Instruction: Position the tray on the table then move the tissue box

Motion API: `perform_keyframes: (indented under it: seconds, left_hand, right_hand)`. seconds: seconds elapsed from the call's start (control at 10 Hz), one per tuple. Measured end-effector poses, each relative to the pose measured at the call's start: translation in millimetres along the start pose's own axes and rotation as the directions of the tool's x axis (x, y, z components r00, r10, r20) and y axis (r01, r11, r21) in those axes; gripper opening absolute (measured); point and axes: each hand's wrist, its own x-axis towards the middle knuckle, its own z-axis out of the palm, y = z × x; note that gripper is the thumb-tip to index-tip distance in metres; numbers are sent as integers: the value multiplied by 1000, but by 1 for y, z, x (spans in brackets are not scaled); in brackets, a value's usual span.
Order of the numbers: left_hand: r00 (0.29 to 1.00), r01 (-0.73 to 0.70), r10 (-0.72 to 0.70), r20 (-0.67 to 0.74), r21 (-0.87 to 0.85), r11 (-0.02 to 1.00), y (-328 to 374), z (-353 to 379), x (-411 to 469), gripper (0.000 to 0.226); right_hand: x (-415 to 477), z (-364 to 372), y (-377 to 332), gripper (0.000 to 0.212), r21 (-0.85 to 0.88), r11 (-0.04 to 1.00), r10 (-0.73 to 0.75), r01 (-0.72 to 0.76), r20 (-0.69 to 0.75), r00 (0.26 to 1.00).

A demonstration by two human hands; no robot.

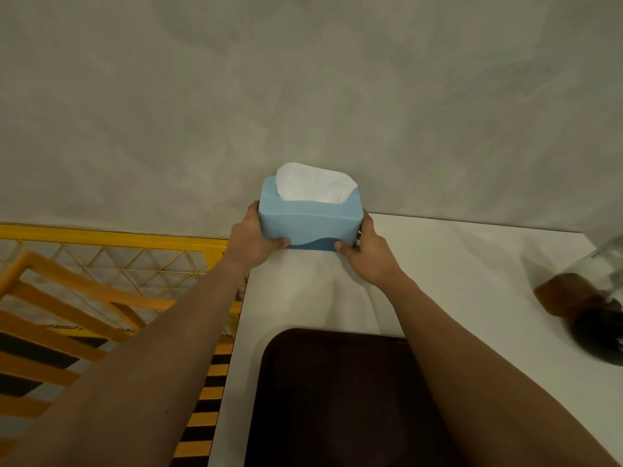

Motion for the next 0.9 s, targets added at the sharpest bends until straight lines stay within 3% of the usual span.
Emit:
perform_keyframes:
  seconds: [0.2,0.5,0.8,0.9]
  left_hand:
    - [1000,27,-27,5,1,1000,0,0,6,89]
    - [997,72,-72,21,14,997,2,-1,11,88]
    - [990,131,-130,56,-29,991,4,-2,9,118]
    - [981,171,-163,107,-72,983,7,-8,4,136]
  right_hand:
    - [11,-3,3,70,-82,995,66,-63,35,997]
    - [15,-5,1,71,-108,989,110,-102,71,991]
    - [13,-6,-4,70,-102,989,112,-104,74,991]
    - [9,-12,-10,83,-127,983,140,-129,79,987]
